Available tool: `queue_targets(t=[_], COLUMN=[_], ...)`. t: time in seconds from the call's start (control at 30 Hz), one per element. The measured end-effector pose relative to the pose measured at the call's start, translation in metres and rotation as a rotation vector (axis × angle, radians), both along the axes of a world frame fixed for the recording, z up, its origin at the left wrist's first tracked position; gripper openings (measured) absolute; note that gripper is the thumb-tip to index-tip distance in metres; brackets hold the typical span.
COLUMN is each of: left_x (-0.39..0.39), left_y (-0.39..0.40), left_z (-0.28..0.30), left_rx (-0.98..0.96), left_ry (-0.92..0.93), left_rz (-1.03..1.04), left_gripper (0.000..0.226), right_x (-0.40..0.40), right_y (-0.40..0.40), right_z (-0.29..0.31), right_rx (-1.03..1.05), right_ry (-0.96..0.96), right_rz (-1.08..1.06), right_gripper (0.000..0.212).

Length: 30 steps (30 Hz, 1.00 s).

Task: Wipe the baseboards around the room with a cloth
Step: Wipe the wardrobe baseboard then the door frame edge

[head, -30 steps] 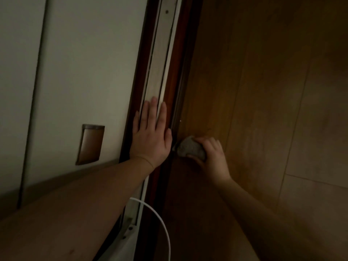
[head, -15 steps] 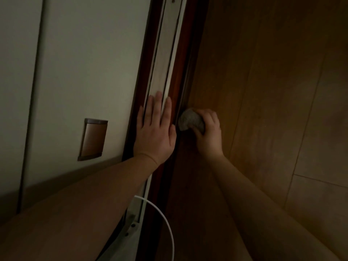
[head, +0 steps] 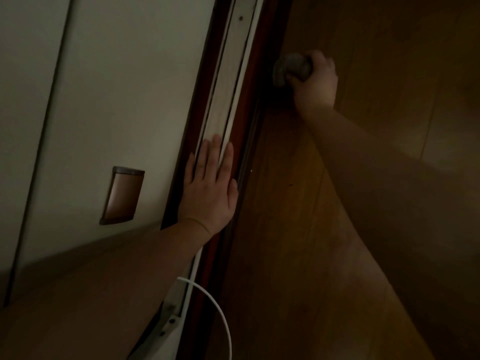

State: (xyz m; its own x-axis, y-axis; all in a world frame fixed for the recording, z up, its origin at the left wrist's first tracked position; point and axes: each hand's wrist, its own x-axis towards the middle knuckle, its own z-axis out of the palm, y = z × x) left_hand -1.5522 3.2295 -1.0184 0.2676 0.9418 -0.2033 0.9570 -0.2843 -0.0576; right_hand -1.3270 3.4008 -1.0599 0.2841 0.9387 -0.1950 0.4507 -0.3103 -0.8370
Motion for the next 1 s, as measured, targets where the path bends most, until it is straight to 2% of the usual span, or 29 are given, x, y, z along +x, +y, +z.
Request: queue_targets(t=[0.13,0.3,0.4,0.77,1.0], left_x=[0.000,0.001,0.001,0.001,0.001], left_y=[-0.001,0.000,0.001,0.002,0.001], left_z=[0.000,0.002,0.003,0.003,0.004], left_rx=[-0.004,-0.010,-0.017,-0.031,-0.022], left_ry=[-0.018,-0.027,-0.025,-0.023,-0.067], left_rz=[0.002,0.001,-0.001,0.013,0.019], left_gripper=[0.067,0.069,0.069,0.069,0.069], right_x=[0.005,-0.008,-0.026,-0.056,-0.040], right_y=[-0.059,-0.153,-0.180,-0.151,-0.066], right_z=[-0.001,-0.014,-0.010,-0.011,-0.001], right_rx=[0.155,0.137,0.158,0.212,0.188], right_ry=[0.064,0.072,0.076,0.105,0.110], right_rz=[0.098,0.281,0.345,0.291,0.144], right_gripper=[0.049,0.047,0.048,0.047,0.041])
